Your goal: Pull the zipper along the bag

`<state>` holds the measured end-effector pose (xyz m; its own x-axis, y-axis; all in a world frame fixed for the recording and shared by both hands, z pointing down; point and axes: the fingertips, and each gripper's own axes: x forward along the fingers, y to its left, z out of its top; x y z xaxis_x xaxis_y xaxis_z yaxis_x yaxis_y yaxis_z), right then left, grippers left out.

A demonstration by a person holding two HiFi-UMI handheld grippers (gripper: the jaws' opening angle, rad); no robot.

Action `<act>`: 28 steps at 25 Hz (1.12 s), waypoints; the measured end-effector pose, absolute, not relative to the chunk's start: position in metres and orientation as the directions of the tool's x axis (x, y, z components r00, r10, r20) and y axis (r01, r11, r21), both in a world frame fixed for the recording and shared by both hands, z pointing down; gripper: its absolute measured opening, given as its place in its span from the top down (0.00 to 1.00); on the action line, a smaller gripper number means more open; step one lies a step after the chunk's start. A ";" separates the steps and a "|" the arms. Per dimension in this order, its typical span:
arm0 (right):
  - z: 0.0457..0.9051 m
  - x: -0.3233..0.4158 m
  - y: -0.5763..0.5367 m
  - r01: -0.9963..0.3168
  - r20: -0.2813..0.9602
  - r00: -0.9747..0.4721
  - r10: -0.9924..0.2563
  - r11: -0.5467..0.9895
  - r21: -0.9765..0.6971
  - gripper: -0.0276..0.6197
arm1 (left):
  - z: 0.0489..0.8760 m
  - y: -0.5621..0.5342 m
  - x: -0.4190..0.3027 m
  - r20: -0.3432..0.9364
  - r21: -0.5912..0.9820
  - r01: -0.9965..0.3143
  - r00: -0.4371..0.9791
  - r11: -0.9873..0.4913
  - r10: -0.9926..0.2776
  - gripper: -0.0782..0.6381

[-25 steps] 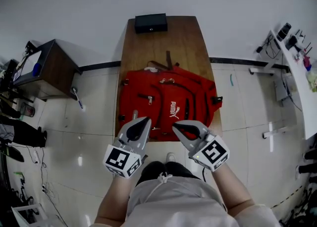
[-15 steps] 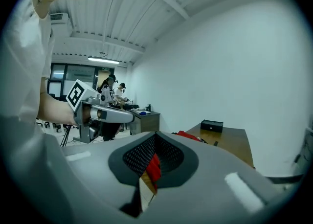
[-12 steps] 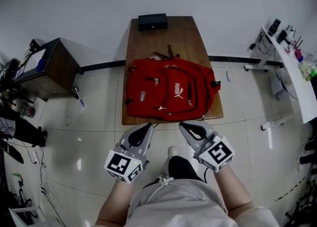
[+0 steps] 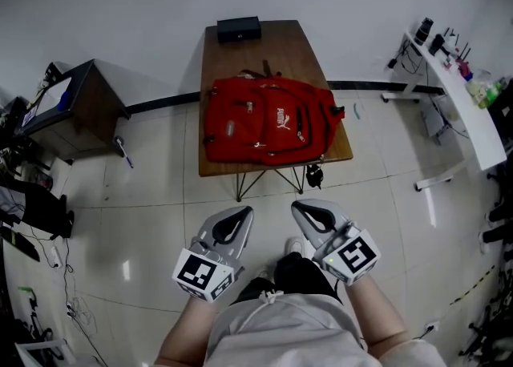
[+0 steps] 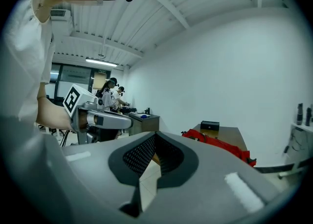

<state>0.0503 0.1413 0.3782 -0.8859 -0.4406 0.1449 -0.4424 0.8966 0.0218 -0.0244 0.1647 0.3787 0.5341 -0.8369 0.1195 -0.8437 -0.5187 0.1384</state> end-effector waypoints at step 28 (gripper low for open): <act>0.364 0.144 0.153 -0.505 0.105 -0.862 -0.497 0.861 -0.070 0.95 | 0.365 0.164 0.065 0.059 0.102 -0.874 0.483 -0.476 -0.874 0.88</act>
